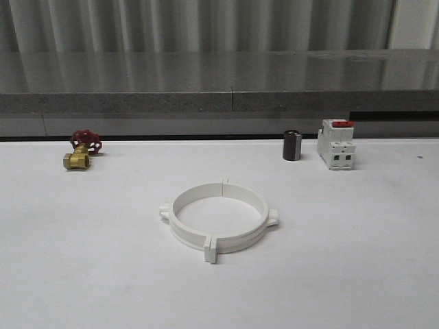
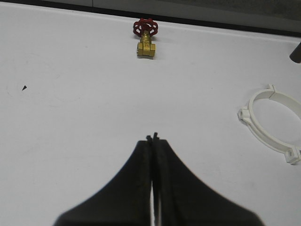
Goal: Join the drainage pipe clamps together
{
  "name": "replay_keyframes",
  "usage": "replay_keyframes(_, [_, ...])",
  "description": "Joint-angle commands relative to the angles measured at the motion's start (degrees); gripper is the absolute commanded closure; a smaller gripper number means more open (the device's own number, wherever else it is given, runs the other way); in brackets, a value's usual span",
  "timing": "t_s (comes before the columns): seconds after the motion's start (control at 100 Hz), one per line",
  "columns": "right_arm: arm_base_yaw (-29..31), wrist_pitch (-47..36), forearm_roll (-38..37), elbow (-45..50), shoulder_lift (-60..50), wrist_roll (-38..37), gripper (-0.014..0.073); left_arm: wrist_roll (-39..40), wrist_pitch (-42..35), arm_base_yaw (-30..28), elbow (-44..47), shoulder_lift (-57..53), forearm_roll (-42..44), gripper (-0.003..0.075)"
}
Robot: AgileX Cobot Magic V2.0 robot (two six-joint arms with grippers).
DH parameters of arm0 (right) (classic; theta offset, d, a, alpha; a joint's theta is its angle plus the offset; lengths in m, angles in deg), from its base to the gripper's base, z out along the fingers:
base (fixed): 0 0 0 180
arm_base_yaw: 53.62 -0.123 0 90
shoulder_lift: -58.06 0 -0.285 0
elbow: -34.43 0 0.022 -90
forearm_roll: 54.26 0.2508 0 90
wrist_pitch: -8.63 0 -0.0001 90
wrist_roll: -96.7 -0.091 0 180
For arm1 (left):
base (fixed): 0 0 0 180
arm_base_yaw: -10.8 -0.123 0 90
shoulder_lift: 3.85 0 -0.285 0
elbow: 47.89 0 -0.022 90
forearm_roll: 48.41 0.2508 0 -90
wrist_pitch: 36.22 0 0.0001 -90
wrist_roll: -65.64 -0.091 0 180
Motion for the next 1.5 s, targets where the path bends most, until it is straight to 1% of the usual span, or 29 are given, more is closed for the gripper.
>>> replay_keyframes(0.0, [0.42, -3.07, -1.41, -1.40, 0.09, 0.63, 0.0720, -0.08, -4.13, -0.03, -1.47, 0.20, -0.83, 0.0740])
replay_keyframes(0.04, [0.42, -3.07, -1.41, -1.40, 0.09, 0.54, 0.0706, -0.08, -4.13, -0.03, -1.47, 0.20, -0.83, 0.0740])
replay_keyframes(0.57, [0.42, -3.09, -1.42, -1.40, 0.09, 0.62, 0.0711, -0.08, -4.13, -0.03, -1.47, 0.20, -0.83, 0.0740])
replay_keyframes(0.67, [0.42, -4.21, -2.98, -0.64, 0.09, 0.63, 0.0711, -0.08, -4.13, -0.03, -1.47, 0.20, -0.83, 0.0740])
replay_keyframes(0.74, [0.54, -8.02, -3.16, 0.86, -1.06, 0.63, 0.0711, -0.08, -4.13, -0.03, -1.47, 0.20, -0.83, 0.0740])
replay_keyframes(0.82, [0.61, -15.31, -3.02, 4.01, -3.57, 0.63, 0.0711, -0.08, -4.13, -0.03, -1.47, 0.20, -0.83, 0.0740])
replay_keyframes(0.91, [0.61, -22.84, -2.46, 9.03, -7.31, 0.63, 0.0711, -0.08, -4.13, -0.03, -1.47, 0.20, -0.83, 0.0740])
replay_keyframes(1.0, [0.61, -28.29, -1.60, 14.23, -11.31, 0.63, 0.0711, -0.08, -4.13, -0.03, -1.47, 0.20, -0.83, 0.0740])
replay_keyframes(1.16, [1.04, -33.10, 1.40, 21.68, -18.67, 2.13, 0.0711, -0.08, -4.13, -0.03, -1.47, 0.20, -0.83, 0.0740])
replay_keyframes(1.34, [4.65, -35.47, 9.36, 27.22, -26.23, 11.14, 0.0711, -0.08, -4.13, -0.03, -1.47, 0.20, -0.83, 0.0740])
replay_keyframes(1.39, [5.52, -36.80, 11.37, 28.46, -26.10, 12.81, 0.0711, -0.08, -4.26, -0.03, -1.47, 0.20, -0.83, 0.0740])
replay_keyframes(1.49, [6.16, -39.89, 11.83, 30.72, -26.11, 13.26, 0.0711, -0.08, -4.15, -0.03, -1.47, 0.20, -0.83, 0.0740])
